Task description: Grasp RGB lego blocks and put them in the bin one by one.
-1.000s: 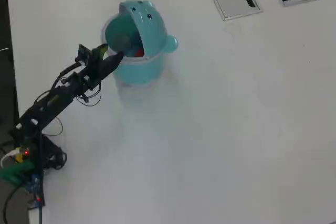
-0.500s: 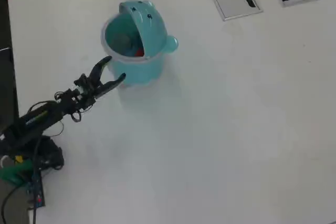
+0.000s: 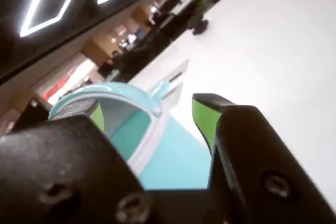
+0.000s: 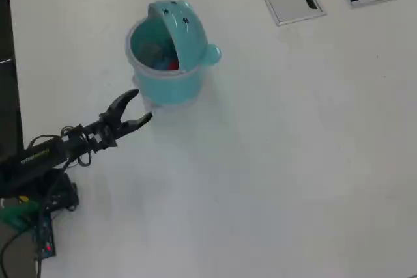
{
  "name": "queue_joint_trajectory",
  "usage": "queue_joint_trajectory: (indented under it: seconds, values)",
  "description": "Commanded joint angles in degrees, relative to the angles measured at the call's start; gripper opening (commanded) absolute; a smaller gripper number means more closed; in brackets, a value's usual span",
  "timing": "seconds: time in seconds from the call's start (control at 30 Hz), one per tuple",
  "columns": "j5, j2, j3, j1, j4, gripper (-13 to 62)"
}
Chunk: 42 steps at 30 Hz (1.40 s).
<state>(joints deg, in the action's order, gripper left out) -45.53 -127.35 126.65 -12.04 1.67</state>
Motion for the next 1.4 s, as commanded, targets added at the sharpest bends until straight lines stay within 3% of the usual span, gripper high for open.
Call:
queue_joint_trajectory:
  seconds: [0.0, 0.53, 1.37]
  values:
    - [3.2, -2.4, -1.6, 0.7, 4.7, 31.5]
    - [25.9, -8.1, 13.4, 11.3, 8.5, 31.5]
    - [31.6, -7.9, 41.5, 11.4, 26.4, 31.5]
